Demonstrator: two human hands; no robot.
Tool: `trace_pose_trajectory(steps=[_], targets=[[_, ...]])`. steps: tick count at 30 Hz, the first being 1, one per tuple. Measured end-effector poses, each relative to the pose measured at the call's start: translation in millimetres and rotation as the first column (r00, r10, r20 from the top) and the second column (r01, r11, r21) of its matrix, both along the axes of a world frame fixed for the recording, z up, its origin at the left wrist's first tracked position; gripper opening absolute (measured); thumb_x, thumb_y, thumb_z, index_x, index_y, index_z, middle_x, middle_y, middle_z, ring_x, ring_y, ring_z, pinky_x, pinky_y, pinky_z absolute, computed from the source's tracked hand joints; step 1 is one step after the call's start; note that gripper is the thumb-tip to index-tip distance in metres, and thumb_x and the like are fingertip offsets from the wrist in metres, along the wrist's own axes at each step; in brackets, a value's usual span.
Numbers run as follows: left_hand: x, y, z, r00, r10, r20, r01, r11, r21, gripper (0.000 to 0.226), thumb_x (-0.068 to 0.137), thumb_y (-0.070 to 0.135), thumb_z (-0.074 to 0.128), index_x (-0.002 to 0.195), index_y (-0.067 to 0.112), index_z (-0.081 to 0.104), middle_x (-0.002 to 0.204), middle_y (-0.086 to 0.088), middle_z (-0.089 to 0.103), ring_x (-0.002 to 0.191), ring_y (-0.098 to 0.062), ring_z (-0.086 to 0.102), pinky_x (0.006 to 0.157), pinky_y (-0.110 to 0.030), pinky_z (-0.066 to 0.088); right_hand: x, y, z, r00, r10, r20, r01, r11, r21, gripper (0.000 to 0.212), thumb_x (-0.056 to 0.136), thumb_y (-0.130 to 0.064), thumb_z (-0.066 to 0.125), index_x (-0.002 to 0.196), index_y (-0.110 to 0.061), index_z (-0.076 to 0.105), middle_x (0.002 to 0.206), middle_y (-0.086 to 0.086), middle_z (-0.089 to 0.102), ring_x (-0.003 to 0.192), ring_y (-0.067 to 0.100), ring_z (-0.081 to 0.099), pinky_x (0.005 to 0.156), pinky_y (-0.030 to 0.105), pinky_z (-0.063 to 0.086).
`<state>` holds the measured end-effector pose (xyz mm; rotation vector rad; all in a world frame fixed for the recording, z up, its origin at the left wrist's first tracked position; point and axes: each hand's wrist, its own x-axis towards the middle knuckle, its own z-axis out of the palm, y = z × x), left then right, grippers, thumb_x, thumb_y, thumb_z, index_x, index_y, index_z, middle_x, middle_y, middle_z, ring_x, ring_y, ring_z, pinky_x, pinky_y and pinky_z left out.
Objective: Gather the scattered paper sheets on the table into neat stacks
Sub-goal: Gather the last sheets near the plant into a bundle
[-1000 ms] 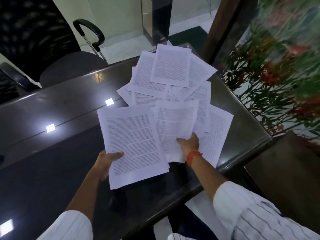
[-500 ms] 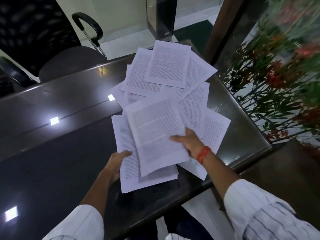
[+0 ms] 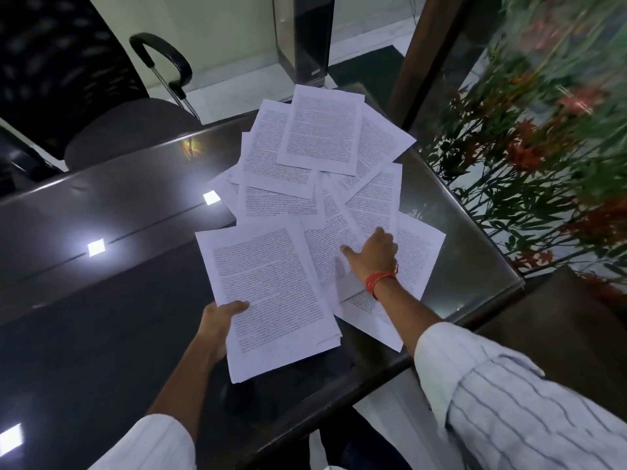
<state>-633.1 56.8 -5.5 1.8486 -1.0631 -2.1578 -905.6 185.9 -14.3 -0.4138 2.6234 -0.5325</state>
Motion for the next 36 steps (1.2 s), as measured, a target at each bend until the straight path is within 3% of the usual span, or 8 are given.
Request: trace_pose_trajectory(steps=[5, 10, 13, 16, 24, 26, 31, 36], targets=[[31.4, -13.1, 7.7, 0.992, 0.125, -0.007, -0.125, 0.992, -0.011, 0.021, 0.089, -0.002, 0.064, 0.109, 0.006, 0.066, 0.106, -0.017, 0.071, 0.096, -0.04, 0.068, 0.072, -0.048, 0.056, -3.8, -6.2, -15.5, 0.977, 0.213, 0.008, -0.206, 0.933, 0.296, 0.105, 0.078, -0.064, 0.068, 0.15, -0.006, 0.019, 0.153, 0.017, 0.029, 0.141, 0.035, 0.031, 0.108, 0.056, 0.033], [62.1, -21.1, 7.4, 0.981, 0.195, -0.012, -0.195, 0.981, -0.003, 0.025, 0.089, 0.0, 0.065, 0.111, 0.011, 0.066, 0.109, -0.015, 0.072, 0.1, -0.039, 0.067, 0.079, -0.052, 0.055, -3.9, -6.7, -9.5, 0.944, 0.02, 0.328, 0.006, 0.997, -0.079, 0.064, 0.081, -0.016, 0.076, 0.133, -0.008, 0.041, 0.127, 0.013, 0.059, 0.11, 0.033, 0.06, 0.096, 0.041, 0.048], [84.5, -27.9, 3.7, 0.978, 0.205, 0.043, -0.205, 0.979, 0.009, 0.031, 0.086, 0.002, 0.068, 0.116, 0.006, 0.066, 0.117, -0.021, 0.07, 0.105, -0.044, 0.066, 0.084, -0.056, 0.054, 2.6, -4.4, 12.0, 0.639, 0.015, 0.769, 0.303, 0.914, -0.269, 0.033, 0.082, 0.002, 0.068, 0.114, -0.003, 0.062, 0.122, 0.021, 0.065, 0.099, 0.032, 0.065, 0.091, 0.045, 0.055], [106.0, -31.6, 2.3, 0.977, 0.187, 0.102, -0.188, 0.982, 0.0, 0.024, 0.087, 0.001, 0.067, 0.111, 0.003, 0.066, 0.116, -0.023, 0.069, 0.102, -0.045, 0.066, 0.077, -0.051, 0.055, 8.7, 0.0, 33.0, 0.296, 0.158, 0.942, 0.469, 0.835, -0.287, 0.029, 0.086, 0.005, 0.058, 0.113, -0.001, 0.064, 0.118, 0.02, 0.067, 0.099, 0.032, 0.067, 0.082, 0.043, 0.058], [110.2, -31.1, -2.8, 0.979, 0.136, 0.151, -0.13, 0.99, -0.048, 0.026, 0.086, 0.002, 0.068, 0.111, 0.0, 0.064, 0.107, -0.021, 0.071, 0.093, -0.04, 0.068, 0.07, -0.045, 0.055, 72.5, -17.2, 41.5, -0.024, 0.31, 0.95, 0.319, 0.903, -0.287, 0.04, 0.093, 0.006, 0.044, 0.131, 0.0, 0.054, 0.118, 0.018, 0.067, 0.102, 0.03, 0.069, 0.08, 0.038, 0.058], [105.3, -28.1, -2.5, 0.977, 0.147, 0.157, -0.139, 0.988, -0.061, 0.03, 0.09, 0.015, 0.067, 0.116, -0.001, 0.064, 0.102, -0.019, 0.071, 0.09, -0.038, 0.068, 0.072, -0.044, 0.055, 91.6, -29.9, 32.8, 0.01, 0.293, 0.956, 0.252, 0.924, -0.286, 0.038, 0.089, 0.009, 0.049, 0.126, 0.001, 0.058, 0.116, 0.017, 0.068, 0.099, 0.029, 0.069, 0.078, 0.037, 0.058], [105.6, -28.4, 2.2, 0.965, 0.245, -0.09, -0.248, 0.968, -0.035, 0.059, 0.098, 0.064, 0.037, 0.118, 0.019, 0.069, 0.108, -0.009, 0.076, 0.099, -0.033, 0.07, 0.081, -0.049, 0.056, 125.7, -65.1, 13.5, 0.348, 0.251, 0.903, -0.078, 0.968, -0.239, 0.021, 0.083, 0.003, 0.064, 0.102, -0.004, 0.067, 0.1, 0.01, 0.072, 0.084, 0.022, 0.07, 0.076, 0.038, 0.061], [109.4, -28.6, -4.8, 0.993, 0.119, 0.011, -0.119, 0.993, 0.011, 0.039, 0.082, 0.025, 0.079, 0.114, 0.006, 0.07, 0.112, -0.015, 0.074, 0.1, -0.035, 0.072, 0.095, -0.057, 0.053, 135.5, -83.7, 4.8, 0.512, 0.385, 0.767, -0.462, 0.877, -0.132, 0.03, 0.082, -0.016, 0.075, 0.108, -0.007, 0.064, 0.105, 0.014, 0.07, 0.083, 0.025, 0.066, 0.064, 0.035, 0.059]])
